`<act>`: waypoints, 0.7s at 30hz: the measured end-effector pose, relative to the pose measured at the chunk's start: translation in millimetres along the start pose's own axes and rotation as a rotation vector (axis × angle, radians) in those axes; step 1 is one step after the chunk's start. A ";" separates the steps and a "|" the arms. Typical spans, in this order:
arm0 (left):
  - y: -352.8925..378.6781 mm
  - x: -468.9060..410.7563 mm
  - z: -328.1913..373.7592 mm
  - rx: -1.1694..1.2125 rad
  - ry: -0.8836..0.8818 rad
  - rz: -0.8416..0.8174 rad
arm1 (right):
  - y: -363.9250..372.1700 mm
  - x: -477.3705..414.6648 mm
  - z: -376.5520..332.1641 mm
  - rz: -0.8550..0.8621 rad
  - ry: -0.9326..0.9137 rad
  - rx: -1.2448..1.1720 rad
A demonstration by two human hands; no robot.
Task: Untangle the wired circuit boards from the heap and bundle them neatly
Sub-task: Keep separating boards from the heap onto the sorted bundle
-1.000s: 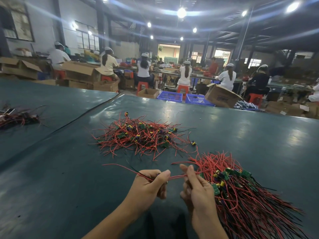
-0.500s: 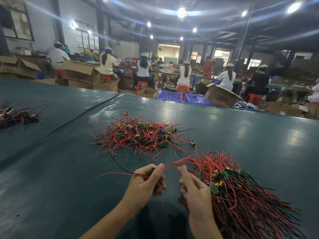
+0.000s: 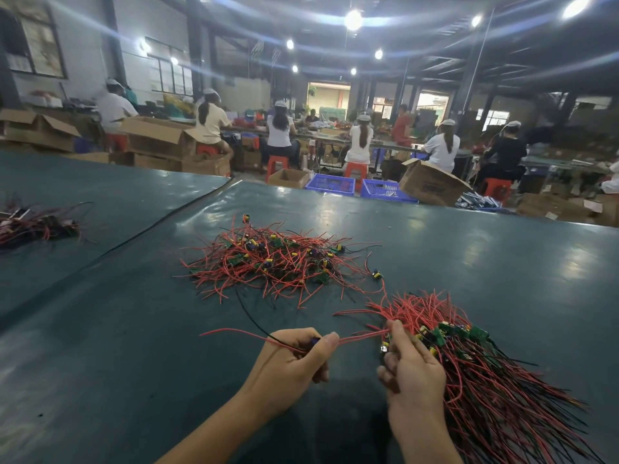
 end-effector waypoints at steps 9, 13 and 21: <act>-7.8 1.8 -4.1 -0.102 -0.034 0.080 | 26.0 23.5 15.6 -0.207 -0.006 0.398; -1.4 6.7 -10.6 -0.355 0.029 -0.069 | 44.8 41.2 20.8 -0.347 -0.102 0.458; 10.7 8.9 -10.4 -0.825 0.177 -0.334 | 31.7 32.0 9.3 -0.201 -0.254 0.570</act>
Point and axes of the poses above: each hand's wrist, its own x-axis away from the middle knuckle, its own y-axis out of the palm, z = x × y, the point moved 7 cm from there along -x, towards the middle knuckle, and after that the axes turned 9 degrees about y, right-handed, at the moved point
